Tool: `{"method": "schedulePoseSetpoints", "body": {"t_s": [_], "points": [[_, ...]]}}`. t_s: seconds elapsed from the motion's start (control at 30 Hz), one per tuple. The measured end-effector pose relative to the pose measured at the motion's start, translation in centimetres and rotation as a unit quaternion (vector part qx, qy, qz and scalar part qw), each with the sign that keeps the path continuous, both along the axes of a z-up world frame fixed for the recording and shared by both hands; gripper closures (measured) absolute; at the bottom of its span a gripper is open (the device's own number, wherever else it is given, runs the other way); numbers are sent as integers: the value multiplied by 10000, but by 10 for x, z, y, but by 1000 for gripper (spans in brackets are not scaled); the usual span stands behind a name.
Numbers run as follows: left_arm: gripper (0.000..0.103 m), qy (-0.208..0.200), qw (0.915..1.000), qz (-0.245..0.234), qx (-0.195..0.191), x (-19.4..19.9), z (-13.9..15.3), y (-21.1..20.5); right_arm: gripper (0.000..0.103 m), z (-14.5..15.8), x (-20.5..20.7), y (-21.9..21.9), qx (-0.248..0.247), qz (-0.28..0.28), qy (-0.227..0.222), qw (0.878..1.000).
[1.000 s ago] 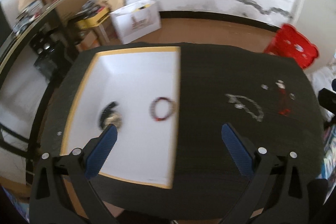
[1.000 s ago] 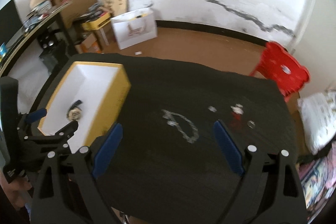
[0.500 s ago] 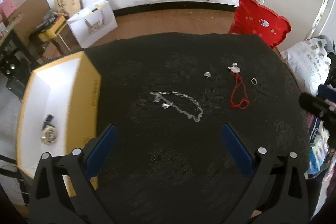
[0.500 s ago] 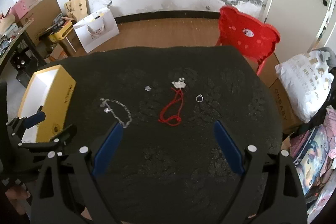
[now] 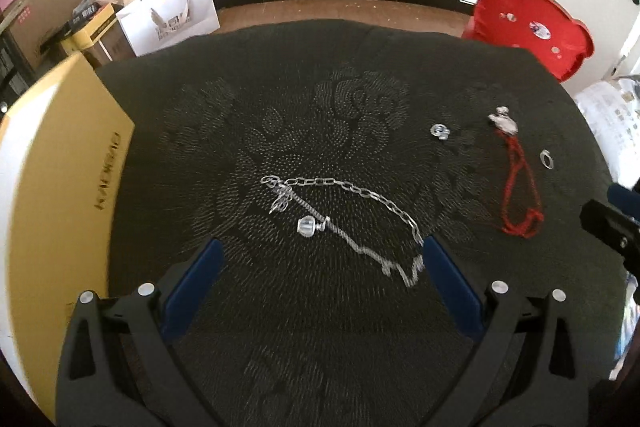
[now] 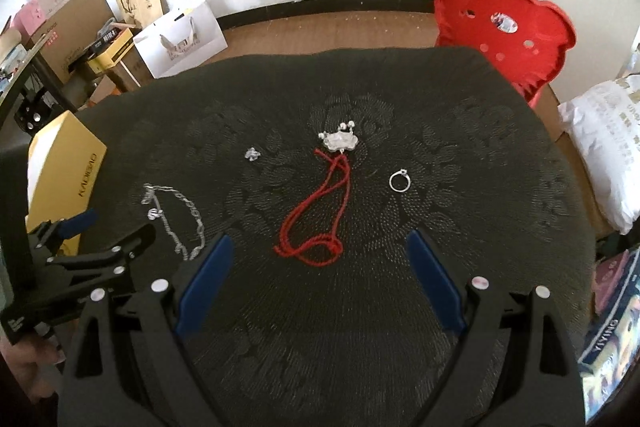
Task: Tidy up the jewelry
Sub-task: 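Withdraw both tools from the box back over the tablecloth, then grasp the silver chain necklace with the left tool while the right tool grasps the red cord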
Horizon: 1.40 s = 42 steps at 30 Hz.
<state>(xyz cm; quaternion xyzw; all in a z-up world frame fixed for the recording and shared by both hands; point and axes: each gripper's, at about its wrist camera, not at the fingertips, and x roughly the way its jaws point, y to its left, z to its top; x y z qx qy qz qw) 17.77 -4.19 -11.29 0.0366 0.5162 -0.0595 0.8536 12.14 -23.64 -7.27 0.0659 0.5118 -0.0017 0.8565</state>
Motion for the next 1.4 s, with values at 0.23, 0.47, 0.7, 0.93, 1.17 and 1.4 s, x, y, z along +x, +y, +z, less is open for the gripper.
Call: {"method": "schedulePoseSetpoints", "body": {"t_s": [0.23, 0.47, 0.7, 0.93, 1.17, 1.4], "points": [[6, -96, 9999, 68, 63, 22, -20, -12, 17, -27, 15, -5, -116, -62, 4, 9999], [6, -51, 9999, 52, 141, 31, -37, -18, 17, -44, 23, -11, -86, -144, 122, 9998], [6, -232, 9997, 57, 98, 28, -42, -17, 17, -52, 30, -3, -133, -138, 134, 9997], [6, -548, 9984, 69, 82, 19, -44, -20, 17, -59, 40, 8, -193, -223, 201, 9994], [14, -587, 9982, 130, 71, 14, -42, -20, 17, -59, 36, 2, -183, -277, 202, 9992], [62, -385, 9989, -151, 214, 4, -32, -33, 17, -59, 37, 0, -123, -229, 209, 9994]]}}
